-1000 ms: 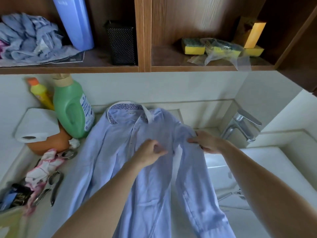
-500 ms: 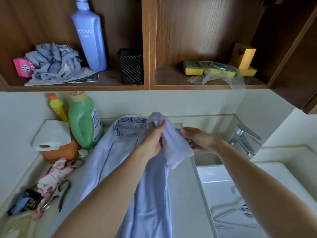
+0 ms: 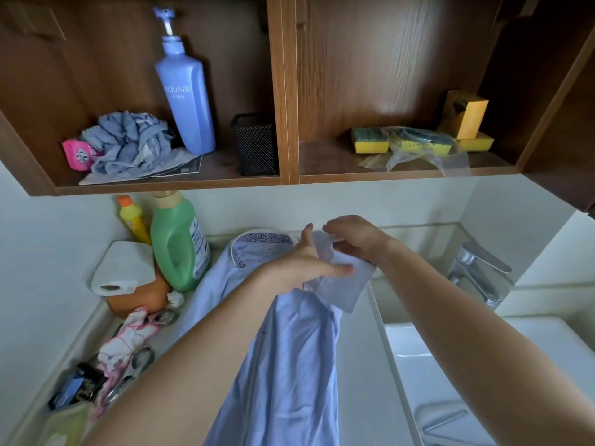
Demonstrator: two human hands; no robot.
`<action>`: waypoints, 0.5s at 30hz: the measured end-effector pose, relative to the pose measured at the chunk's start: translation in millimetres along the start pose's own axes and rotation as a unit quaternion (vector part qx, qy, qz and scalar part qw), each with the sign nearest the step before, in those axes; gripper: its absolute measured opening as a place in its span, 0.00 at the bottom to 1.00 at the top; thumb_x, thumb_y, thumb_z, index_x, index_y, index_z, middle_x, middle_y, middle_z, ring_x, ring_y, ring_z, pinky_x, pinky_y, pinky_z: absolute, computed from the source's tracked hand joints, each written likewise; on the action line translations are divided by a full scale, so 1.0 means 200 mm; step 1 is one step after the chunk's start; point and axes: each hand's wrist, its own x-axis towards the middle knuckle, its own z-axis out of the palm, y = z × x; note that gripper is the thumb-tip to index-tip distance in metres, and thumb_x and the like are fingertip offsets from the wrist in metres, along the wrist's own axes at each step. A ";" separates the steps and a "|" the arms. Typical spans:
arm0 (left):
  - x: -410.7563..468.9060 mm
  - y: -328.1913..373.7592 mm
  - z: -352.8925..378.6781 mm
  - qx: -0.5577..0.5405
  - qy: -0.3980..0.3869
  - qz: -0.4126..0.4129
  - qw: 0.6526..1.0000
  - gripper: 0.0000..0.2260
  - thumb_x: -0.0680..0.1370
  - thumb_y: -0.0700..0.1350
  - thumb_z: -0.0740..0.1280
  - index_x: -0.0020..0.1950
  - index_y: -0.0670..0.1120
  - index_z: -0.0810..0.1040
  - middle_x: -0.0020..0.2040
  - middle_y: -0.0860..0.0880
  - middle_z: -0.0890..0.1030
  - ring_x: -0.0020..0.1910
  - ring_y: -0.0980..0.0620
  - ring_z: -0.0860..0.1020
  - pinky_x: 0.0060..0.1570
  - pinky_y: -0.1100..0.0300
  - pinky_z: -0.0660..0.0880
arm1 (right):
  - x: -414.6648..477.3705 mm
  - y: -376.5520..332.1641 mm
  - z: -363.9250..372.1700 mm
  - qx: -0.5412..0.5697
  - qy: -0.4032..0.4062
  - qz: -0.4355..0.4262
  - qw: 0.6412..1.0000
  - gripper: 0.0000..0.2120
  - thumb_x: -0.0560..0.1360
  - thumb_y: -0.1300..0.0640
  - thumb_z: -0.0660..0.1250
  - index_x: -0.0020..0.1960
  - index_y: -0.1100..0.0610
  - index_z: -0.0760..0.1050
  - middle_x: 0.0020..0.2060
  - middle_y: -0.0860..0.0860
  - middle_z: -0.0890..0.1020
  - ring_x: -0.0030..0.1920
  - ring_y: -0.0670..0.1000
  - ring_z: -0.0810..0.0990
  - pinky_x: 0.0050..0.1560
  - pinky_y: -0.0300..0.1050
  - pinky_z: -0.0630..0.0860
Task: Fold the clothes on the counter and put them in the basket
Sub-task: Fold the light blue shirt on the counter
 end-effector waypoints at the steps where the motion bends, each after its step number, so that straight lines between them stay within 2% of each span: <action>1: 0.01 0.01 0.00 0.027 0.034 0.009 0.999 0.54 0.70 0.49 0.78 0.79 0.59 0.39 0.60 0.50 0.77 0.48 0.52 0.80 0.33 0.62 0.77 | 0.00 -0.02 0.01 0.077 -0.019 -0.003 0.997 0.03 0.80 0.63 0.63 0.47 0.62 0.72 0.37 0.59 0.76 0.36 0.55 0.78 0.37 0.43 0.77; 2: 0.02 0.01 -0.02 0.025 0.074 0.017 0.997 0.49 0.72 0.42 0.75 0.80 0.56 0.43 0.59 0.48 0.76 0.40 0.51 0.79 0.27 0.63 0.73 | 0.01 -0.02 0.01 0.138 -0.031 -0.016 0.990 0.03 0.81 0.62 0.62 0.53 0.61 0.74 0.42 0.60 0.80 0.40 0.56 0.81 0.42 0.46 0.80; 3: 0.03 0.02 -0.05 -0.009 0.107 0.013 0.994 0.42 0.72 0.37 0.71 0.79 0.54 0.52 0.59 0.46 0.75 0.35 0.49 0.77 0.25 0.62 0.71 | 0.01 -0.02 0.01 0.163 -0.036 -0.044 0.985 0.08 0.81 0.63 0.61 0.58 0.60 0.74 0.46 0.60 0.82 0.43 0.57 0.83 0.44 0.47 0.82; 4: 0.03 0.02 -0.09 -0.057 0.125 0.018 0.990 0.33 0.71 0.36 0.68 0.74 0.50 0.63 0.57 0.43 0.75 0.33 0.47 0.75 0.26 0.61 0.69 | 0.03 0.00 0.00 0.149 -0.031 -0.080 0.985 0.12 0.81 0.66 0.59 0.62 0.59 0.74 0.50 0.60 0.83 0.46 0.57 0.84 0.42 0.46 0.82; 5: 0.03 0.02 -0.13 -0.126 0.129 0.021 0.983 0.23 0.69 0.35 0.65 0.64 0.46 0.72 0.51 0.41 0.74 0.32 0.47 0.73 0.28 0.59 0.67 | 0.04 0.03 -0.02 0.094 -0.016 -0.119 0.988 0.17 0.79 0.71 0.58 0.64 0.59 0.74 0.54 0.60 0.83 0.48 0.56 0.84 0.41 0.43 0.81; 6: 0.02 0.03 -0.15 -0.206 0.129 0.008 0.970 0.14 0.69 0.35 0.62 0.54 0.42 0.74 0.44 0.41 0.71 0.31 0.47 0.70 0.29 0.58 0.65 | 0.06 0.07 -0.04 0.028 -0.001 -0.149 0.988 0.22 0.76 0.74 0.57 0.66 0.59 0.73 0.58 0.60 0.81 0.50 0.55 0.83 0.42 0.41 0.80; 7: -0.01 0.05 -0.18 -0.277 0.139 -0.013 0.951 0.05 0.70 0.34 0.60 0.44 0.40 0.70 0.39 0.43 0.67 0.30 0.47 0.67 0.30 0.57 0.63 | 0.07 0.10 -0.05 -0.038 0.004 -0.164 0.986 0.25 0.74 0.75 0.57 0.67 0.58 0.71 0.61 0.59 0.78 0.52 0.54 0.81 0.43 0.39 0.79; 9: -0.04 0.07 -0.21 -0.365 0.139 -0.036 0.920 0.06 0.72 0.33 0.55 0.37 0.42 0.64 0.34 0.46 0.64 0.28 0.48 0.66 0.29 0.57 0.66 | 0.07 0.16 -0.04 -0.132 -0.024 -0.178 0.975 0.29 0.71 0.71 0.64 0.70 0.56 0.68 0.63 0.54 0.77 0.55 0.51 0.79 0.46 0.35 0.78; 11: -0.03 0.06 -0.23 -0.428 0.110 -0.031 0.896 0.06 0.68 0.33 0.54 0.37 0.43 0.65 0.30 0.45 0.65 0.28 0.48 0.69 0.32 0.56 0.72 | 0.08 0.21 -0.01 -0.214 -0.045 -0.204 0.954 0.32 0.69 0.63 0.67 0.72 0.53 0.66 0.61 0.49 0.77 0.57 0.47 0.78 0.50 0.33 0.74; 13: -0.02 0.07 -0.24 -0.446 0.095 -0.028 0.889 0.07 0.67 0.35 0.58 0.41 0.45 0.67 0.32 0.44 0.68 0.35 0.47 0.71 0.42 0.54 0.78 | 0.10 0.23 0.00 -0.261 -0.058 -0.199 0.943 0.33 0.73 0.59 0.71 0.74 0.50 0.62 0.61 0.44 0.76 0.58 0.43 0.76 0.50 0.29 0.70; 15: -0.05 0.11 -0.23 -0.473 0.112 -0.020 0.873 0.01 0.74 0.39 0.60 0.44 0.43 0.71 0.40 0.44 0.75 0.40 0.44 0.76 0.49 0.51 0.78 | 0.12 0.24 0.00 -0.245 -0.075 -0.171 0.951 0.32 0.73 0.55 0.72 0.72 0.51 0.62 0.57 0.46 0.79 0.54 0.44 0.79 0.50 0.32 0.73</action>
